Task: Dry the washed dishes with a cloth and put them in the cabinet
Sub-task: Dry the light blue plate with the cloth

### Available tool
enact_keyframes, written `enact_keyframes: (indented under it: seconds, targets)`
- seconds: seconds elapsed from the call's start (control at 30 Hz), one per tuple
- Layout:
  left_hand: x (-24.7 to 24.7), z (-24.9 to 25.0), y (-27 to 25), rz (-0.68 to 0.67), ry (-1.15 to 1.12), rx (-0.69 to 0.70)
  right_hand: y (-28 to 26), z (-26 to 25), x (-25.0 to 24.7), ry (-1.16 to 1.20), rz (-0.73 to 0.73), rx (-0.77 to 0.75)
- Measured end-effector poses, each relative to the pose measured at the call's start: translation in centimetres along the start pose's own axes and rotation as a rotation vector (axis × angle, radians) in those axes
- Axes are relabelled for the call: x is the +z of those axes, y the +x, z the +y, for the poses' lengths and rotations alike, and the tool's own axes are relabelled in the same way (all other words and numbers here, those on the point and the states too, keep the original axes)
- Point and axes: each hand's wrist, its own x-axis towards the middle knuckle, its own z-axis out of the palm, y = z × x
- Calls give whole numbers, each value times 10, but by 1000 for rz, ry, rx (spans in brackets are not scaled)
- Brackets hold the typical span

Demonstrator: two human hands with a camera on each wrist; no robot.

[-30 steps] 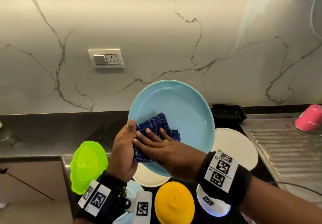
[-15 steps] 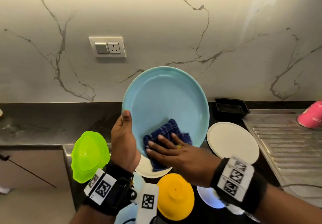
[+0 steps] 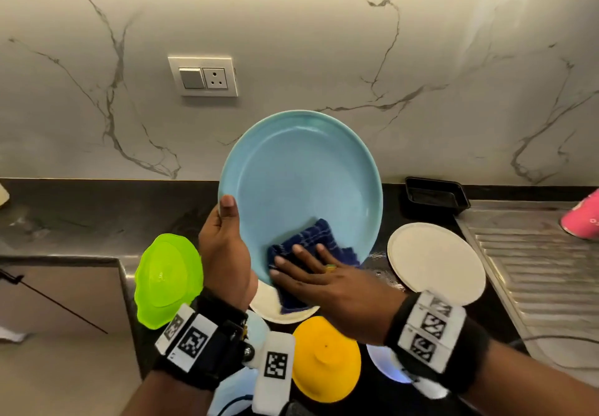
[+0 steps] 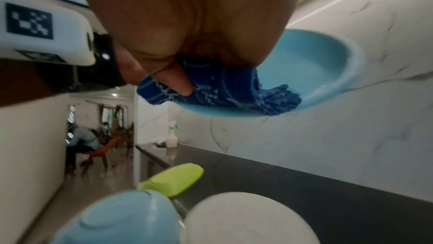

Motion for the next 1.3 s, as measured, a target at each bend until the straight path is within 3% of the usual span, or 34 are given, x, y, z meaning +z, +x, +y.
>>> enact_keyframes:
  seconds: [0.1, 0.27, 0.43, 0.53, 0.7, 0.77, 0.87, 1.03, 1.13, 1.23, 1.3]
  targets:
    - [-2, 2, 3, 6, 1, 37, 18, -24, 3, 16, 57, 43]
    - [-19, 14, 11, 42, 50, 112, -17, 21, 2, -196, 73, 2]
    - [-23, 19, 7, 51, 93, 166, -27, 69, -19, -360, 60, 218]
    - [-21, 20, 9, 72, 92, 183, -17, 53, -8, -286, 123, 246]
    - [-13, 8, 5, 123, 56, 199, 12, -29, 10, 183, 65, 113]
    - [-16, 5, 6, 119, 69, 214, 17, -40, 5, 180, 107, 109]
    - [-26, 10, 8, 108, 115, 237, 8, -17, 9, 68, 121, 105]
    - [-31, 19, 0, 27, 180, 259, 4, 46, -13, 30, 202, 368]
    - [-28, 14, -5, -43, 242, 268, 30, 52, -43, 206, 282, 465]
    - [-20, 12, -4, -78, 302, 331, 56, 21, -58, 336, 372, 366]
    - [-18, 16, 1, -60, 356, 375, 58, -7, -47, 280, 320, 225]
